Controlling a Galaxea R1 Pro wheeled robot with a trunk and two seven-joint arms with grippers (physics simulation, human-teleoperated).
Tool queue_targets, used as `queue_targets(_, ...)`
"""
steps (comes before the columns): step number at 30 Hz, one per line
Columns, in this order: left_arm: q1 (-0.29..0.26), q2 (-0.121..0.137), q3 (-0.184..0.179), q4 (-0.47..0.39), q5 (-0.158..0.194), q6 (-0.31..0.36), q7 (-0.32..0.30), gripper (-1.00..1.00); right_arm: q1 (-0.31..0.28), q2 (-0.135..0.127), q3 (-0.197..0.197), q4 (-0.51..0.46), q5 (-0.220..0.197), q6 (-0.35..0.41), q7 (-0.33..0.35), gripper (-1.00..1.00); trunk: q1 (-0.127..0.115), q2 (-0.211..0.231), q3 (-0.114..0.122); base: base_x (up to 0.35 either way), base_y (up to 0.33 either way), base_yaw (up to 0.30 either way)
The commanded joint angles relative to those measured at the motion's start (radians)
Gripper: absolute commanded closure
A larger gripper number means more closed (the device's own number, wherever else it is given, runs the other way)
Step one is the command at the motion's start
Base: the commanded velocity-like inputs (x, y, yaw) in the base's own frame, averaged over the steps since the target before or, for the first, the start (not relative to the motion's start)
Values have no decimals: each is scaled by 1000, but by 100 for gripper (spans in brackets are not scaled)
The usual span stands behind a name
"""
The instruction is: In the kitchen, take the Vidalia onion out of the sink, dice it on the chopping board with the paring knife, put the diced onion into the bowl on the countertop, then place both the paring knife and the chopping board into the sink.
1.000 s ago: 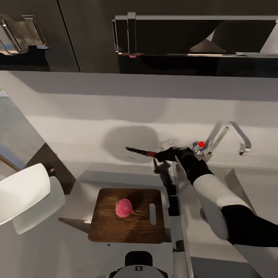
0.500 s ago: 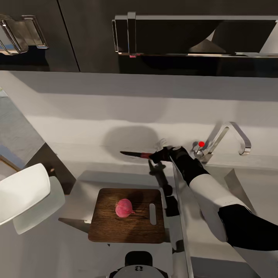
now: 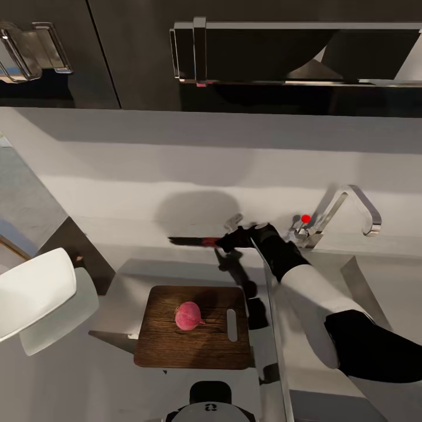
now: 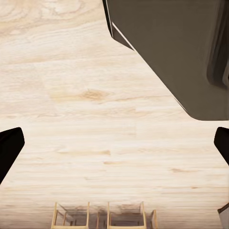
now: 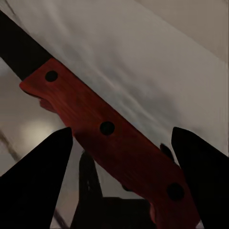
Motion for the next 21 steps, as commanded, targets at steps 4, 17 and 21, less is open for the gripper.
queue_targets(4, -1, 0, -8, 0, 10, 2, 0, -100, 0, 18, -1, -3, 10, 3, 6, 100, 1, -2, -1, 0, 0, 0)
queue_targets(17, -1, 0, -8, 0, 9, -1, -1, -100, 0, 45, -2, -105, 9, 28, 5, 100, 1, -2, -1, 0, 0, 0)
queue_targets(21, -1, 0, -8, 0, 9, -3, -2, -100, 0, 45, -2, -175, 9, 91, 5, 100, 1, -2, -1, 0, 0, 0)
